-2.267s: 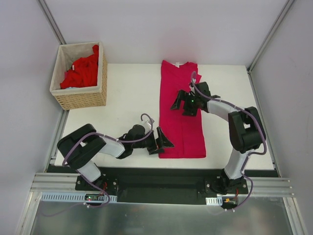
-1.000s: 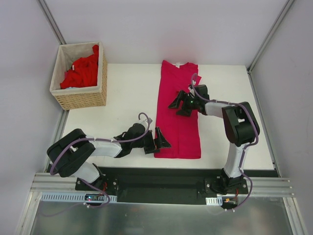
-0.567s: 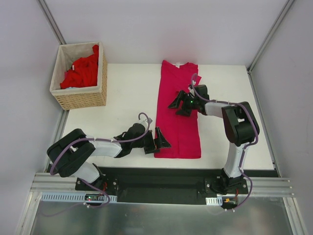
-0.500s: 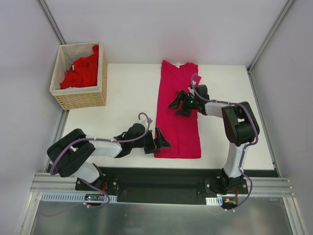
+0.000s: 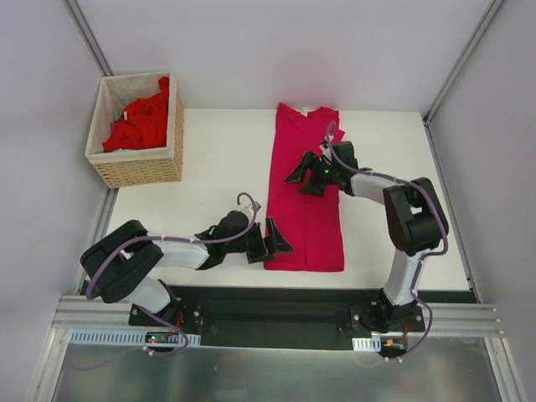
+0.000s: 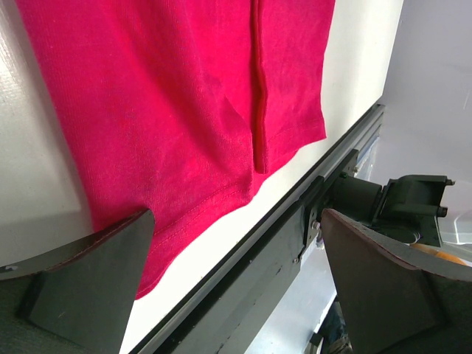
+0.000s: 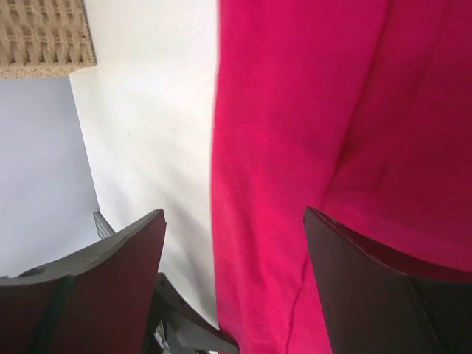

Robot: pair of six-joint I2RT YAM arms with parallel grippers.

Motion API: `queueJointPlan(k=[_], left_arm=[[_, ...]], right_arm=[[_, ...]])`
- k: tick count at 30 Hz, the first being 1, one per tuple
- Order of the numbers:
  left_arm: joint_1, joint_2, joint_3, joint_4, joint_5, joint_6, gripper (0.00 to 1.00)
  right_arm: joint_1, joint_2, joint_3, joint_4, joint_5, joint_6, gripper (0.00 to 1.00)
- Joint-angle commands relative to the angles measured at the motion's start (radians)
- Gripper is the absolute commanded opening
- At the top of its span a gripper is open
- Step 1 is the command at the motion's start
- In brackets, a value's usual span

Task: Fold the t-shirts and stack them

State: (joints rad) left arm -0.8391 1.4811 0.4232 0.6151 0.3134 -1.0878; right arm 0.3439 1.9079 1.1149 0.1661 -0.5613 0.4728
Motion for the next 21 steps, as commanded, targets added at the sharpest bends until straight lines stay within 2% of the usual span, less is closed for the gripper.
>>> queueJointPlan(k=[1,5,21], left_arm=[[-0.012,0.022,-0.003,-0.057,-0.013,0.022,0.99],[-0.011,0.031,0.003,-0.052,-0.01,0.02,0.99],[-0.012,0.025,-0.008,-0.052,-0.013,0.022,0.99]], right_arm=[[0.018,-0.13,0.08,-0.042,0.015,-0.048,0.82],[0.017,-0.115,0.115,-0.089,0.026,-0.066,0.83],[0.018,0.02,0.148,-0.06,0.018,-0.053,0.84]])
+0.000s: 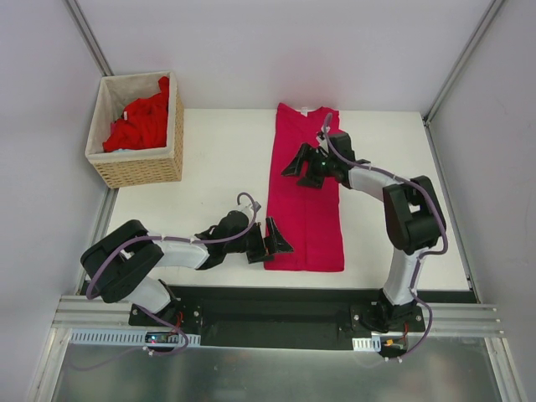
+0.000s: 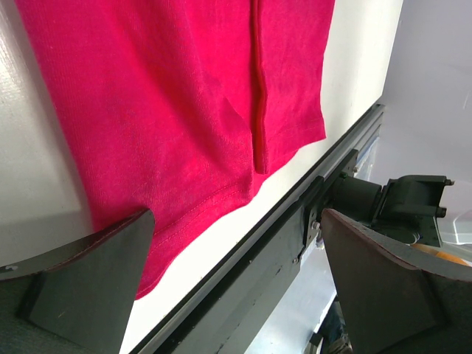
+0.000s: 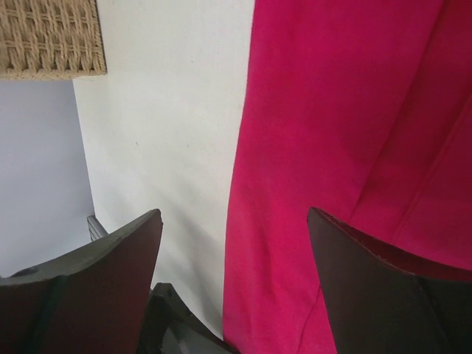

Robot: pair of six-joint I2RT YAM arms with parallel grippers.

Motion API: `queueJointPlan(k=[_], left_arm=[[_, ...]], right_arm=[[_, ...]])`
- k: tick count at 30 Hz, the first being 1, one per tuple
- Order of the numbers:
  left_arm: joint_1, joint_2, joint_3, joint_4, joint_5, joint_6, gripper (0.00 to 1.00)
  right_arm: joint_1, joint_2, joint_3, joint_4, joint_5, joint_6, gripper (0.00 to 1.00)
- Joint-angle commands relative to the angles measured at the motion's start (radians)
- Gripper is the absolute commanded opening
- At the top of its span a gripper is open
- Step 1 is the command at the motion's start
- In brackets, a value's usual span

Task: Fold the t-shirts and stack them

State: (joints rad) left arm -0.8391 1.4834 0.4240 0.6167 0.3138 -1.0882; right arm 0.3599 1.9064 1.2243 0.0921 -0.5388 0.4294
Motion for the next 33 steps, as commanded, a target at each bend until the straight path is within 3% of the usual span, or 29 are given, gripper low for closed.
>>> queueJointPlan(k=[1,13,33], left_arm=[[-0.011,0.025,-0.007,-0.054,-0.012,0.022,0.99],[-0.011,0.015,-0.013,-0.063,-0.016,0.025,0.99],[-0.011,0.028,-0.007,-0.054,-0.013,0.021,0.99]], right_arm=[[0.002,0.032,0.04,0.015,-0.004,-0.008,0.84],[0.001,0.088,0.021,0.032,0.0,-0.014,0.84],[-0.025,0.048,-0.06,0.051,0.01,-0.034,0.84]])
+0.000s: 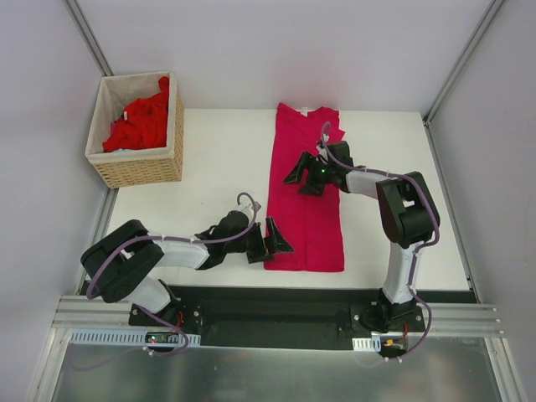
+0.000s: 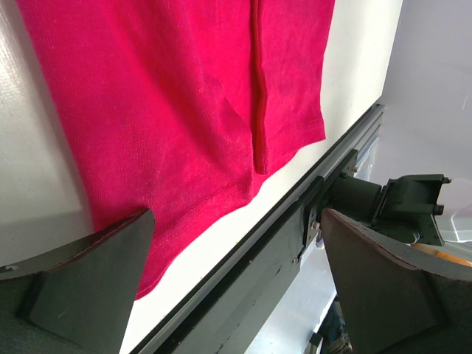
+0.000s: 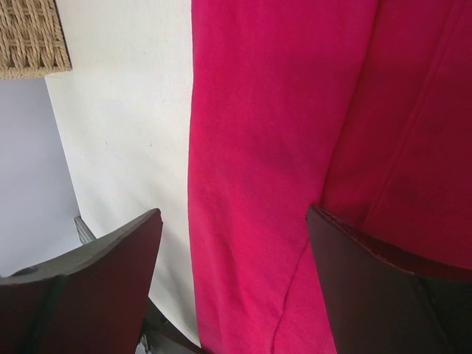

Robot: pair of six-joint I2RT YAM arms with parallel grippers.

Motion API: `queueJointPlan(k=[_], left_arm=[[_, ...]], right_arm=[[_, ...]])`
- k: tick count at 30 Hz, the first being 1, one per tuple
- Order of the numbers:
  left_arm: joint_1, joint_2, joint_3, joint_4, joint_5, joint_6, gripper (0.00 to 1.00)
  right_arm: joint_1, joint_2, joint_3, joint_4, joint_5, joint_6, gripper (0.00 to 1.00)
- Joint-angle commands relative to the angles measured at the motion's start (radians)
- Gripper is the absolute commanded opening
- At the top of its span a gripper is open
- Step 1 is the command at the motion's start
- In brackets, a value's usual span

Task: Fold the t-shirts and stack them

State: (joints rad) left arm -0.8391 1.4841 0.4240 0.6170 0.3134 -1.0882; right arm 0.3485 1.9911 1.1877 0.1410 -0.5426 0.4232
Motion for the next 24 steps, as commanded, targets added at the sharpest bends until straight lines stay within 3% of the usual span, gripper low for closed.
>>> queueJointPlan(k=[1,24], left_arm=[[-0.011,0.025,-0.007,-0.054,-0.011,0.021,0.99],[-0.011,0.03,-0.004,-0.051,-0.011,0.019,0.99]], right_arm=[[-0.017,-0.038,-0.023,0.0,0.012,-0.027,0.84],[-0.031,-0.08,-0.053,0.008,0.006,-0.034,0.84]])
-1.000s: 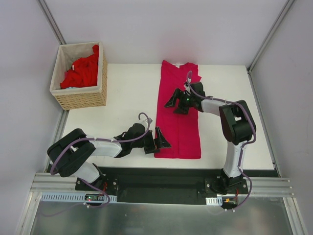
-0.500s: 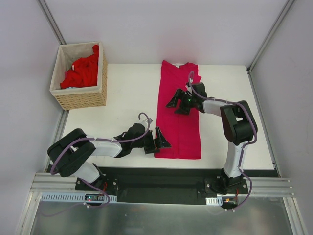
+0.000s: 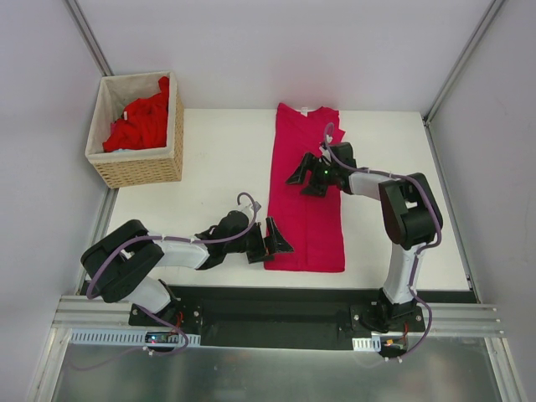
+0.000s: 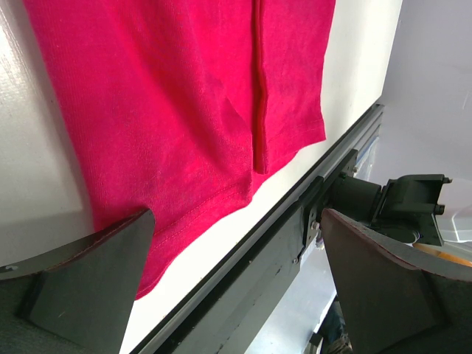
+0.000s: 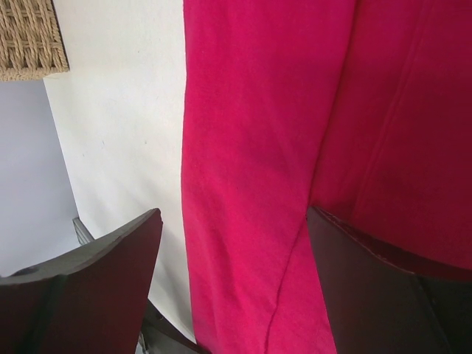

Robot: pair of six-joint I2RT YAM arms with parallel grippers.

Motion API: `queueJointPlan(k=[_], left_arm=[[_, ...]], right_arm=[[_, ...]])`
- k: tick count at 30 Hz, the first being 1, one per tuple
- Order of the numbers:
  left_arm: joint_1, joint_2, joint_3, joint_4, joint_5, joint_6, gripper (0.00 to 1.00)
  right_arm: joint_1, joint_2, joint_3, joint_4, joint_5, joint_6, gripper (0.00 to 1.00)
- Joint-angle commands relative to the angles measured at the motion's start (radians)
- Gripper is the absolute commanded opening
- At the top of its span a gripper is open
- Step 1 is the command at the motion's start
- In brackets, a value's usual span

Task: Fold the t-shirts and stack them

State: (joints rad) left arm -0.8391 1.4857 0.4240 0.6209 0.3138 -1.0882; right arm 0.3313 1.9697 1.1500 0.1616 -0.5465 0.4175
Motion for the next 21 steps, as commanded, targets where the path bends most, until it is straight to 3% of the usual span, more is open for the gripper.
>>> queueJointPlan(k=[1,14,21], left_arm=[[-0.011,0.028,-0.002,-0.056,-0.01,0.017,0.99],[-0.011,0.028,-0.005,-0.056,-0.012,0.017,0.99],[-0.012,0.03,-0.002,-0.058,-0.009,0.019,0.99]], right_arm=[[-0.014,-0.06,-0.015,-0.014,0.007,-0.028,0.84],[-0.012,-0.031,-0.003,-0.014,0.007,-0.02,0.84],[-0.012,-0.031,0.005,-0.019,0.01,-0.023,0.74]])
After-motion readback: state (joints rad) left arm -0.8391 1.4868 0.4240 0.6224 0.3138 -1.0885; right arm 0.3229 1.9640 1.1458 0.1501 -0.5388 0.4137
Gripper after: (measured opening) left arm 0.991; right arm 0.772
